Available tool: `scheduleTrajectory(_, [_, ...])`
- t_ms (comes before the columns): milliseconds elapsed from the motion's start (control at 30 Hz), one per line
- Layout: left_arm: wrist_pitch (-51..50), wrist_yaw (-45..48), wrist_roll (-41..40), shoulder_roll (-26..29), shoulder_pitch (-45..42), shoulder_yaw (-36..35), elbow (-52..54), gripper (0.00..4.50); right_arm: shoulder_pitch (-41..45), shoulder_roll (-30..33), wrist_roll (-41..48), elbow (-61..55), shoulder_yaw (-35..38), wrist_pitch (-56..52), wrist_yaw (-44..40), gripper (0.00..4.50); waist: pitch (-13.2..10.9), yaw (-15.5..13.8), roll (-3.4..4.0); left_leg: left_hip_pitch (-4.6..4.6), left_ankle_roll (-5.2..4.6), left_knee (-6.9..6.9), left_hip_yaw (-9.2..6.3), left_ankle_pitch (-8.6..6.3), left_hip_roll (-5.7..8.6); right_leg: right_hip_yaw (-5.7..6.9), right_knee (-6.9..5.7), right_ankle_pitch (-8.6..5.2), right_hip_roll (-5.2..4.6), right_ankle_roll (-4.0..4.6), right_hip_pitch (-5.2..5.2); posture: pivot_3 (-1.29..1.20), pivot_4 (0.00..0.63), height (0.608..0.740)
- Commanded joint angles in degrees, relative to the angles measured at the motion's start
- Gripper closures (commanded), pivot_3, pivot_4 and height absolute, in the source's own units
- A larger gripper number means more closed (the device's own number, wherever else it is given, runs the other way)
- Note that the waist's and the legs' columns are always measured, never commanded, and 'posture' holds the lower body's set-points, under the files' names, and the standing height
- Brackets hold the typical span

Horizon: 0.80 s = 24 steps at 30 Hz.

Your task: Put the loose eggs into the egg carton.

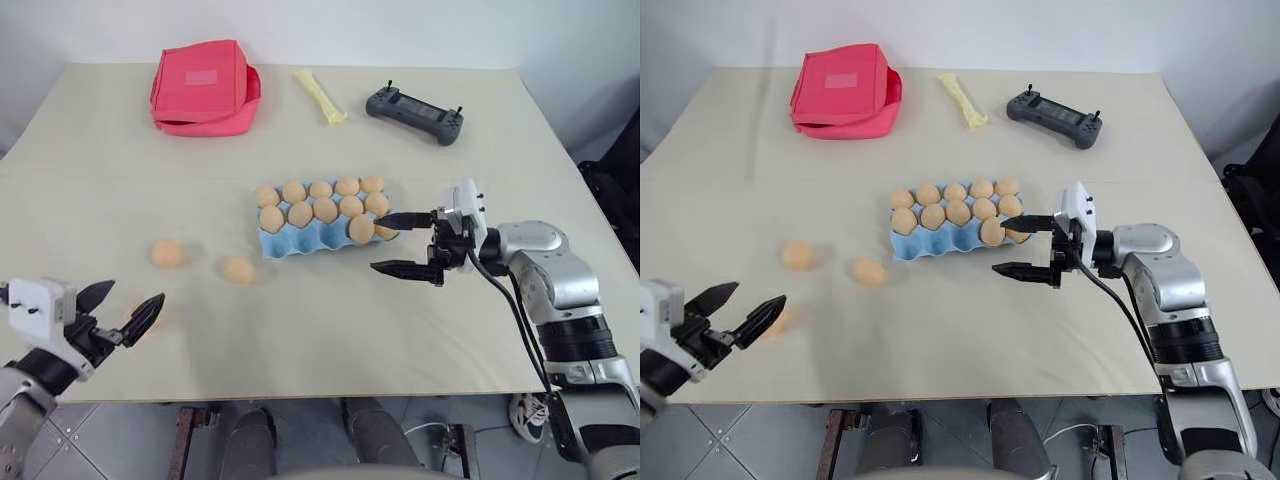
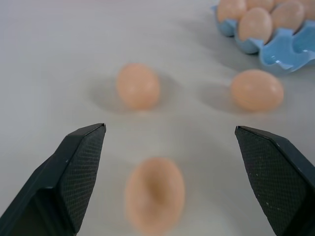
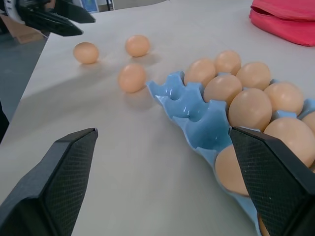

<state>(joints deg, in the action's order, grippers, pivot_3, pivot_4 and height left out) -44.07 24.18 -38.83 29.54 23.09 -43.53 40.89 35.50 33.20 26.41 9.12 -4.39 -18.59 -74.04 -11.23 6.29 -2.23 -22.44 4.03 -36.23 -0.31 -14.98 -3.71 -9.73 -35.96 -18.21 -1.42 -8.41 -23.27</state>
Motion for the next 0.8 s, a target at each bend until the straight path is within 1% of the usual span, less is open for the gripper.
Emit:
scheduleTrajectory(33, [-0.71, -2.50, -1.81, -1.27, 2.33, -2.07, 3.74, 0.00, 1.69, -1.03, -0.42, 0.79, -0.43, 1.53, -1.34, 0.04, -0.01, -0.03, -0.02, 0.00, 0.00, 0.01, 0.00, 0.00, 0.00, 0.00, 0.01, 0.00, 0.00, 0.00, 0.00, 0.00, 0.150, 0.740])
scheduleTrajectory(133, [-1.40, -3.40, -1.75, -1.14, 3.32, -1.61, 3.66, 0.00, 2.33, -1.63, -0.95, 1.42, -0.66, 1.54, -1.47, 0.04, -0.01, 0.11, -0.02, 0.00, 0.04, 0.02, 0.01, -0.02, 0.00, -0.01, 0.04, 0.00, 0.00, -0.01, -0.01, 0.00, 0.150, 0.740])
scheduleTrajectory(267, [-1.58, -3.49, -0.77, 0.90, 1.45, 0.66, 1.04, 0.00, 2.04, -1.30, -1.03, 0.82, -0.41, 1.24, -1.38, 0.04, -0.01, 0.11, -0.02, 0.00, 0.05, 0.07, 0.01, -0.03, 0.00, 0.00, 0.03, 0.00, 0.01, -0.01, -0.04, 0.00, 0.150, 0.740])
scheduleTrajectory(567, [-0.61, 0.07, 5.61, 8.96, -5.11, 11.32, -10.65, 0.00, -2.33, 1.13, -0.03, -4.91, 1.77, -1.11, 0.74, 0.04, -0.02, 0.07, -0.02, -0.02, 0.08, 0.12, 0.02, -0.04, 0.00, -0.01, 0.05, -0.02, 0.01, 0.01, -0.10, 0.00, 0.150, 0.740])
scheduleTrajectory(767, [0.08, 1.87, 8.34, 10.76, -6.66, 14.62, -13.56, 0.00, -4.38, 1.85, 0.34, -7.81, 3.25, -2.53, 2.81, 0.04, -0.02, 0.18, -0.02, -0.04, 0.13, 0.19, 0.04, -0.07, -0.01, -0.01, 0.05, -0.02, 0.02, -0.01, -0.15, 0.00, 0.150, 0.740])
scheduleTrajectory(800, [-0.16, 2.26, 9.06, 11.53, -7.05, 15.41, -14.19, 0.20, -4.80, 1.96, 0.40, -8.33, 3.42, -2.70, 3.12, 0.01, -0.02, 0.13, -0.02, -0.04, 0.13, 0.20, 0.04, -0.07, -0.01, -0.01, 0.04, -0.02, 0.02, -0.01, -0.15, 0.00, 0.150, 0.740])
